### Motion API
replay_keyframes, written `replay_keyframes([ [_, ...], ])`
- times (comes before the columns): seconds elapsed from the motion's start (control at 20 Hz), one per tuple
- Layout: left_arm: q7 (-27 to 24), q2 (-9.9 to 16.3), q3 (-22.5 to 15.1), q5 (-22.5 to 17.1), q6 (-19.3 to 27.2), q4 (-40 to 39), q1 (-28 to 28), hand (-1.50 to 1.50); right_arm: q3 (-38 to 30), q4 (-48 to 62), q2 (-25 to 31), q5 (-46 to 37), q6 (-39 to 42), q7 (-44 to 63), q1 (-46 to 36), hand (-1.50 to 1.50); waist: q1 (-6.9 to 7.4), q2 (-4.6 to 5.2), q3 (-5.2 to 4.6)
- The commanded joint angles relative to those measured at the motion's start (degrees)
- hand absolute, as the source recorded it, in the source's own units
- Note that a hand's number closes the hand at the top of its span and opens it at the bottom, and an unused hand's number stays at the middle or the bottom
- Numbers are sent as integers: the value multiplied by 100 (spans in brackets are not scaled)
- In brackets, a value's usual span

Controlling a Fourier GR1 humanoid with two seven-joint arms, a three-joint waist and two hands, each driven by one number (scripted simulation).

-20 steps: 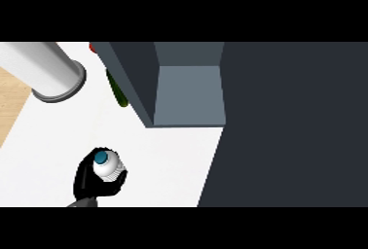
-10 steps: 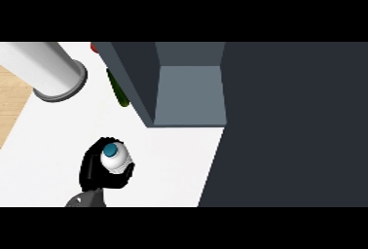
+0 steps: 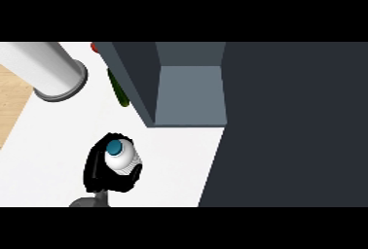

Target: Pick up the bottled water, place it into the cabinet and close the cabinet

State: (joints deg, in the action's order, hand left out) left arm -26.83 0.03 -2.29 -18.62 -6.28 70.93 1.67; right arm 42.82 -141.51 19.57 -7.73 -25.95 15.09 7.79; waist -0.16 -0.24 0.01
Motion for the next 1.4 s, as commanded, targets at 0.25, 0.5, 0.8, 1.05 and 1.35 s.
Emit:
replay_keyframes([
  [0.25, 614, -3, -1054, -31, 1338, 1124, 263, 150, -2, -376, -76, -499, 4, 436, -165, -150, -6, 4, -1],
  [0.5, 672, -3, -1742, -75, 2207, 1218, 507, 150, 242, -393, -185, -621, -89, 495, -207, -150, -31, 3, -3],
  [0.8, 1265, -3, -1608, -218, 2635, 996, 1573, 150, 1, -294, 94, -62, 72, -239, 254, -150, -38, 17, 1],
  [1.05, 1470, -3, -1403, -169, 3023, 795, 2400, 150, 195, -731, 300, -382, 59, 189, 303, -150, -67, 11, -1],
  [1.35, 1431, -3, -1366, -46, 3496, -321, 3412, 150, 140, -731, 260, -290, -28, 229, 211, -150, -112, 21, -1],
])
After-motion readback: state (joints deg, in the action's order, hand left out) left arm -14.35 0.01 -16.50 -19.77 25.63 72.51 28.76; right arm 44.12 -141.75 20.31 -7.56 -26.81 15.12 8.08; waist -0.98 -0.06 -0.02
